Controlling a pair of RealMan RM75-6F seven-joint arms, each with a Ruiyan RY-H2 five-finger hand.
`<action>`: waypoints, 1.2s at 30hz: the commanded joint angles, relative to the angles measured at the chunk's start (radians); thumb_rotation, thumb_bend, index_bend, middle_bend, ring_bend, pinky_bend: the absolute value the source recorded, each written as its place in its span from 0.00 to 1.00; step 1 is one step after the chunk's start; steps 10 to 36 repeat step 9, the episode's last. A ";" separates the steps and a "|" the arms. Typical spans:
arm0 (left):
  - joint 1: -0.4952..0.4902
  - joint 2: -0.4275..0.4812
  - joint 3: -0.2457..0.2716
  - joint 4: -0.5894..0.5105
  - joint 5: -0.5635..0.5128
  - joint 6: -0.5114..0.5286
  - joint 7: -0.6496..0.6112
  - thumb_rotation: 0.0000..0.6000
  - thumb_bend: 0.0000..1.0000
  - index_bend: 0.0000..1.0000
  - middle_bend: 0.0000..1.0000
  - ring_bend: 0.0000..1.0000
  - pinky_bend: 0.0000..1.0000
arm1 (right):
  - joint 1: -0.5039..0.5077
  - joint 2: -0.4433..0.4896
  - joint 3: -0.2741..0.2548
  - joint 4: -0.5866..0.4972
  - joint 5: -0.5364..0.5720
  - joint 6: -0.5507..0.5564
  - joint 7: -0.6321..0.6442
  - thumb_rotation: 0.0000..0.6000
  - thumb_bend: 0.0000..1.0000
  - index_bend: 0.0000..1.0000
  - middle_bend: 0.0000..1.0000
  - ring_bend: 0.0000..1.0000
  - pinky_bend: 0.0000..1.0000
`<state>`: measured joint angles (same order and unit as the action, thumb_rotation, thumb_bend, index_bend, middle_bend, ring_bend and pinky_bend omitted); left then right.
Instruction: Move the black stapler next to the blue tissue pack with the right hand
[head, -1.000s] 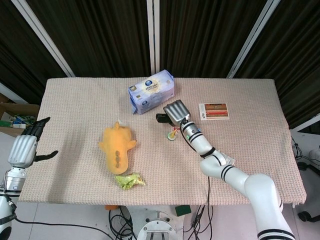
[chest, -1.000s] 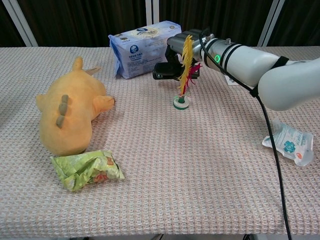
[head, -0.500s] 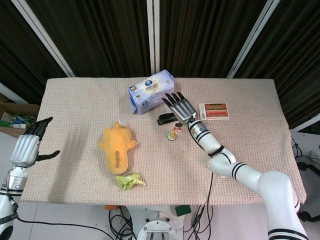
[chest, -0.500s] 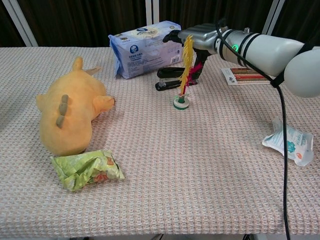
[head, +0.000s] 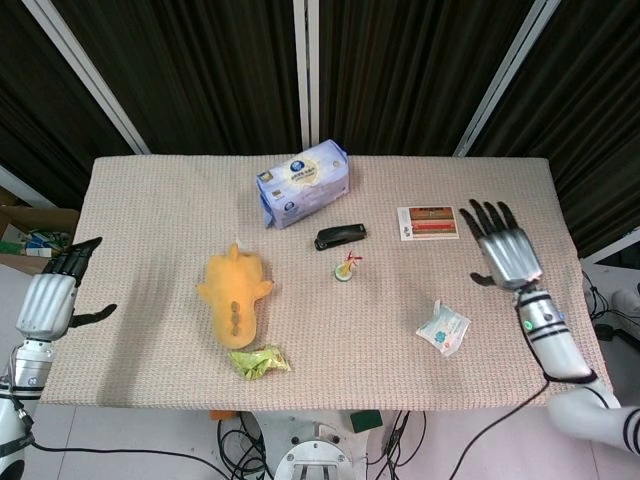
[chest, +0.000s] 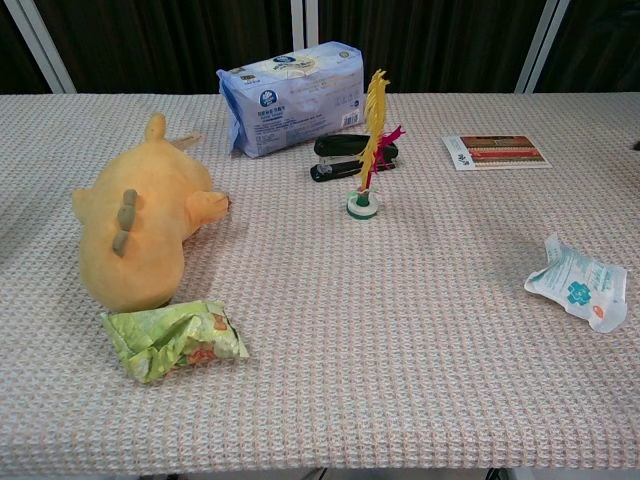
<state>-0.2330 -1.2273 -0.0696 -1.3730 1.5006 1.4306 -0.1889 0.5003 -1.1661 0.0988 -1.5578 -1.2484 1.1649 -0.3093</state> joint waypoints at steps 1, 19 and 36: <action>0.030 0.026 0.032 -0.006 0.001 0.007 0.117 0.92 0.09 0.05 0.12 0.13 0.21 | -0.244 0.086 -0.147 -0.045 -0.083 0.248 0.062 1.00 0.12 0.00 0.00 0.00 0.00; 0.115 0.034 0.063 -0.043 -0.035 0.071 0.304 0.58 0.09 0.09 0.12 0.11 0.20 | -0.377 0.021 -0.202 0.057 -0.171 0.364 0.110 1.00 0.12 0.00 0.00 0.00 0.00; 0.115 0.034 0.063 -0.043 -0.035 0.071 0.304 0.58 0.09 0.09 0.12 0.11 0.20 | -0.377 0.021 -0.202 0.057 -0.171 0.364 0.110 1.00 0.12 0.00 0.00 0.00 0.00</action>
